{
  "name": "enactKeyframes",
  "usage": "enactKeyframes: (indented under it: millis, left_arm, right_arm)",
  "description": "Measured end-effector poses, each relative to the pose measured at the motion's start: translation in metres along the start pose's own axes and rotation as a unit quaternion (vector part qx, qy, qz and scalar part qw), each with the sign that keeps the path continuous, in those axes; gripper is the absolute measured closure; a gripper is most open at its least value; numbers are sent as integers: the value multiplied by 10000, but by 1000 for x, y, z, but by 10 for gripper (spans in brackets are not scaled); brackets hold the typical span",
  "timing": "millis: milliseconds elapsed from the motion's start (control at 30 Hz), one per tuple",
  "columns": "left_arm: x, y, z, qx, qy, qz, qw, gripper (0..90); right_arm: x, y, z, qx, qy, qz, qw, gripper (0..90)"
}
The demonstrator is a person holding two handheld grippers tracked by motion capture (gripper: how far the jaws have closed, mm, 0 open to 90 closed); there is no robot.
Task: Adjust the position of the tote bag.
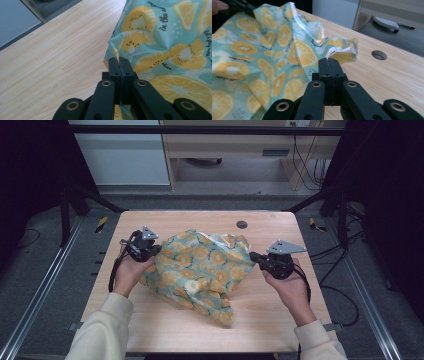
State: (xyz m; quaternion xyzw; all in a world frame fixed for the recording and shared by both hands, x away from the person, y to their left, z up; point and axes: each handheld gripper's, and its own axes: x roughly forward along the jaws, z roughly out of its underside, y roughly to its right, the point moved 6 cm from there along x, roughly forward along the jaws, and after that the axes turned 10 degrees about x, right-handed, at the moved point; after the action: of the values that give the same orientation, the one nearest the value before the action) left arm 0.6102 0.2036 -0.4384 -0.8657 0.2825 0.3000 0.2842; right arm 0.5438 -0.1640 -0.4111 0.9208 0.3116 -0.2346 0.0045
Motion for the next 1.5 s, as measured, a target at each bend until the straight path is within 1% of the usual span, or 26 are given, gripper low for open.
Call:
enactKeyframes:
  millis: [33,133,233,300,367,567,667,800,900,933,967,1033,1133,1200,1233,1267,1300,1333,1433,1500]
  left_arm:
    - [-1,0,0,29,7,-18,10000,900]
    - [-7,1,0,20,117,-47,9999,900]
    - [-9,2,1,42,120,-60,9999,900]
    - [-11,3,1,5,156,-53,9999,900]
    - [-13,2,2,33,174,-59,9998,900]
    - [-21,2,0,-24,379,-51,9993,900]
    - [-25,3,-2,-64,495,-34,9987,900]
    - [-29,7,-2,-10,549,-62,9985,900]
    - [-32,9,-3,-1,600,-63,9982,900]
    - [-33,9,-5,-24,655,-79,9978,900]
    - [-34,9,-5,18,644,-91,9979,900]
    - [-35,9,-6,20,682,-126,9976,900]
    - [-38,9,-6,4,817,-215,9964,900]
    - [-40,10,-5,23,854,-272,9960,900]
    - [-41,10,-4,53,848,-305,9959,900]
    - [-42,10,-3,61,895,-363,9953,900]
    - [-43,11,-2,44,918,-369,9951,900]
    - [-44,11,0,-22,996,-373,9943,900]
    - [-48,13,3,-28,1081,-361,9935,900]
    - [-51,13,5,-6,1132,-391,9928,900]
  right_arm:
    - [-1,2,0,-9,-9,27,10000,900]
    - [-3,7,-2,-33,-24,110,9999,900]
    - [-4,13,-6,-13,-19,197,9998,900]
    - [-4,15,-8,-4,-32,233,9997,900]
    - [-5,17,-11,-55,-29,279,9996,900]
    - [-10,23,-19,-81,53,395,9992,900]
    - [-12,28,-20,-19,80,437,9990,900]
    - [-13,33,-20,11,103,457,9989,900]
    - [-13,37,-21,122,167,481,9986,900]
    - [-13,38,-22,130,180,490,9986,900]
    - [-13,39,-23,134,181,522,9984,900]
    - [-13,40,-25,129,198,558,9982,900]
    - [-11,41,-30,66,234,623,9978,900]
    - [-12,41,-32,32,271,638,9976,900]
    - [-12,40,-33,14,293,624,9976,900]
    - [-13,39,-33,-17,314,607,9977,900]
    - [-15,37,-33,-27,362,570,9977,900]
    - [-16,36,-33,-33,397,546,9977,900]
    - [-22,31,-29,-112,468,466,9978,900]
    - [-26,28,-28,-141,519,424,9977,900]
